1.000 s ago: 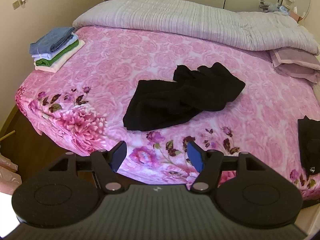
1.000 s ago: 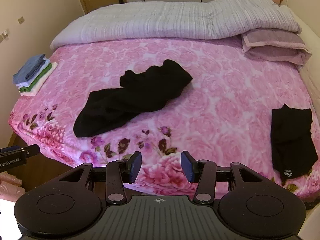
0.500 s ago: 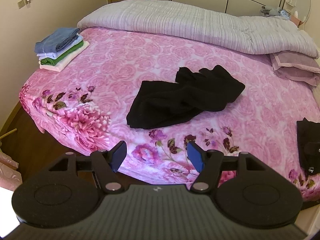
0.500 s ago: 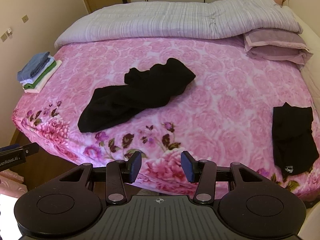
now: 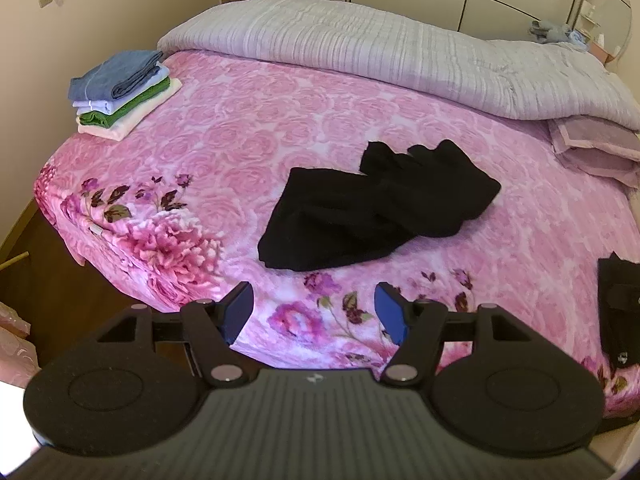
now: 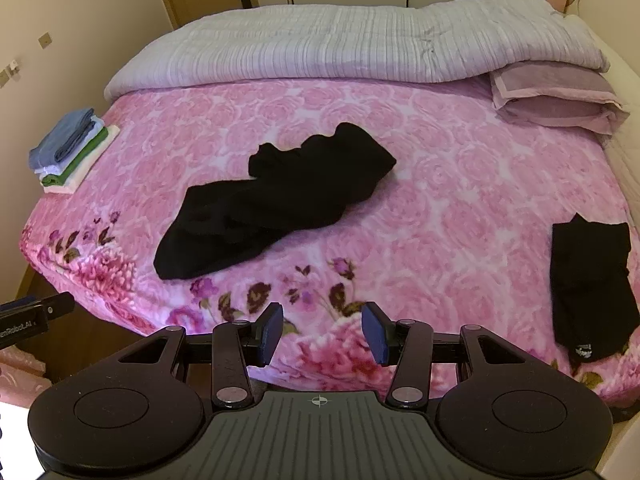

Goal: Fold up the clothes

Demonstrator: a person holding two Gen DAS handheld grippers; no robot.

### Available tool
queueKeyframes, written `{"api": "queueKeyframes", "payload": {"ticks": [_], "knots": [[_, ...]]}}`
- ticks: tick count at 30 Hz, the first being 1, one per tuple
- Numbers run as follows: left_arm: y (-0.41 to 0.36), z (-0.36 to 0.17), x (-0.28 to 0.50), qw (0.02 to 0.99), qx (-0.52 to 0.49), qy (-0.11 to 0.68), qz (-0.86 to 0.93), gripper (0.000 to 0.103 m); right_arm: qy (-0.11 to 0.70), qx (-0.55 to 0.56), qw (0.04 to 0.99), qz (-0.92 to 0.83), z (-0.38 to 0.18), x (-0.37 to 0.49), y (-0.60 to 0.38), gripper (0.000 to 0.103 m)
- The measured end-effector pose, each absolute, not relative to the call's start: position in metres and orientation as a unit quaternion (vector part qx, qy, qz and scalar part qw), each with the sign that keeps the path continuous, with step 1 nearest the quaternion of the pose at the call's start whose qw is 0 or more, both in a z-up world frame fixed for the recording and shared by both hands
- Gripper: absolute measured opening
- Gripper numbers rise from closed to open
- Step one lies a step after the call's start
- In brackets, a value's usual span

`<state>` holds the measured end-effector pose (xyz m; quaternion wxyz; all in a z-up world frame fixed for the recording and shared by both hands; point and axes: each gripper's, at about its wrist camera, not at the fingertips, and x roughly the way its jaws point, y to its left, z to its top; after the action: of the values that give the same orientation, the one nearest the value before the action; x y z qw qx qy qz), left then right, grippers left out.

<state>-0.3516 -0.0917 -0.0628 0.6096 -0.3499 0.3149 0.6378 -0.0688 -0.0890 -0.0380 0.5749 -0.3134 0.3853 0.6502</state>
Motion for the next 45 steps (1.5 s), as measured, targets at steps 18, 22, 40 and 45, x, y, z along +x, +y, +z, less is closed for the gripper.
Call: {"api": "queueKeyframes", "payload": {"ticks": [18, 22, 40, 45], "knots": [[0.095, -0.16, -0.477, 0.602, -0.404, 0.377, 0.577, 0.063, 0.56, -0.291, 0.612, 0.476, -0.136, -0.117, 0.047, 0.048], [0.13, -0.19, -0.494, 0.608, -0.417, 0.4, 0.544, 0.063, 0.577, -0.297, 0.621, 0.438, -0.158, -0.139, 0.058, 0.048], [0.191, -0.312, -0.533, 0.608, -0.484, 0.407, 0.48, 0.063, 0.53, -0.331, 0.66, 0.417, -0.241, -0.203, 0.132, 0.048], [0.199, -0.333, -0.536, 0.611, -0.513, 0.376, 0.471, 0.063, 0.545, -0.333, 0.662, 0.392, -0.271, -0.187, 0.138, 0.048]]}}
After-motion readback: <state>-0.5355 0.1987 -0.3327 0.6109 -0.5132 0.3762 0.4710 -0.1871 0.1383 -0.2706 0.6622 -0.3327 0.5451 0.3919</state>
